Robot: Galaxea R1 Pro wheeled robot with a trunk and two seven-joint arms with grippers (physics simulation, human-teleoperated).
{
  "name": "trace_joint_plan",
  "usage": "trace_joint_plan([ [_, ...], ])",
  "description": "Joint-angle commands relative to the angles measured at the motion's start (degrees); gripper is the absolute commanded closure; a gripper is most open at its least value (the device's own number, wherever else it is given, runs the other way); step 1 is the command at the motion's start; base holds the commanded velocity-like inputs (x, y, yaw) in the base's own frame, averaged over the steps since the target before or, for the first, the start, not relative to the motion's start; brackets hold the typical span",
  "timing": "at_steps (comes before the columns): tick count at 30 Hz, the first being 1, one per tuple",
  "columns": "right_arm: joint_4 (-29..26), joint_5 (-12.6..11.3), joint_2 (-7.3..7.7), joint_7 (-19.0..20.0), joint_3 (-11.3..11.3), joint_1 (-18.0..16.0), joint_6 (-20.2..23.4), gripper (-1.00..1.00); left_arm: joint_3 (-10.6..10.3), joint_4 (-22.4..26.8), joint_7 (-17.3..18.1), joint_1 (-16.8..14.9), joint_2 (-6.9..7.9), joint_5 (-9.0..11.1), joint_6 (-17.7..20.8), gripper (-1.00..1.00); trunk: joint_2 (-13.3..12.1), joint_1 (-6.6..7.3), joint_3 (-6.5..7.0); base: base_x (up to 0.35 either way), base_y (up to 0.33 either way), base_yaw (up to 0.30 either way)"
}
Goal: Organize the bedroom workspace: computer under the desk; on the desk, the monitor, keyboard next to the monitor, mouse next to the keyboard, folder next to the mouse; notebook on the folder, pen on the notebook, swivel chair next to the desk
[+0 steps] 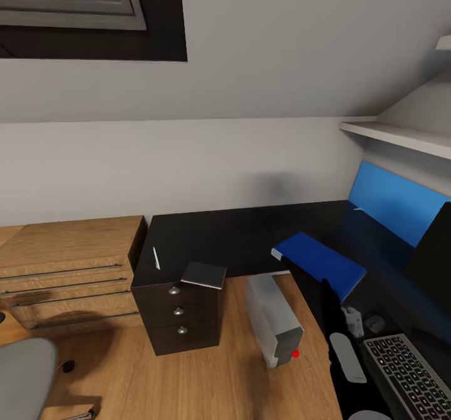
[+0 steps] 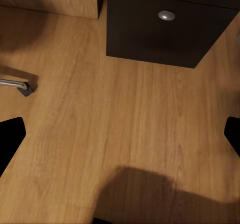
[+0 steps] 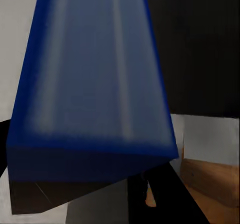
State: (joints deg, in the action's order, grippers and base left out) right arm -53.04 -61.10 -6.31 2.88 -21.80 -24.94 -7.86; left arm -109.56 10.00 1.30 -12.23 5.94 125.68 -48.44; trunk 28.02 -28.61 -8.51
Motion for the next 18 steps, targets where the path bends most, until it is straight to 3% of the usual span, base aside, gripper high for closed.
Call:
trace_joint_plan([
  [1,1.1,-0.1,-0.04,0.4,-0.1,-0.1,-1.8,1.0,-0.4,0.2,0.2,-0.1,0.05,0.6,-0.2,-1.0,0.1,-0.02,-0.11,0.003,0.0,0.0],
  [7,3.8,2.5,-0.08,0.3,-0.1,-0.7,-6.6,1.0,-0.4,0.2,0.2,-0.1,0.04,0.6,-0.2,-1.0,0.1,-0.02,-0.11,0.001,0.0,0.0],
  [18,4.2,2.4,-0.29,0.4,-0.3,-0.8,-7.2,1.0,-0.4,0.2,0.2,-0.1,0.04,0.6,-0.2,-1.0,0.1,-0.02,-0.11,0.0,0.0,-0.003],
])
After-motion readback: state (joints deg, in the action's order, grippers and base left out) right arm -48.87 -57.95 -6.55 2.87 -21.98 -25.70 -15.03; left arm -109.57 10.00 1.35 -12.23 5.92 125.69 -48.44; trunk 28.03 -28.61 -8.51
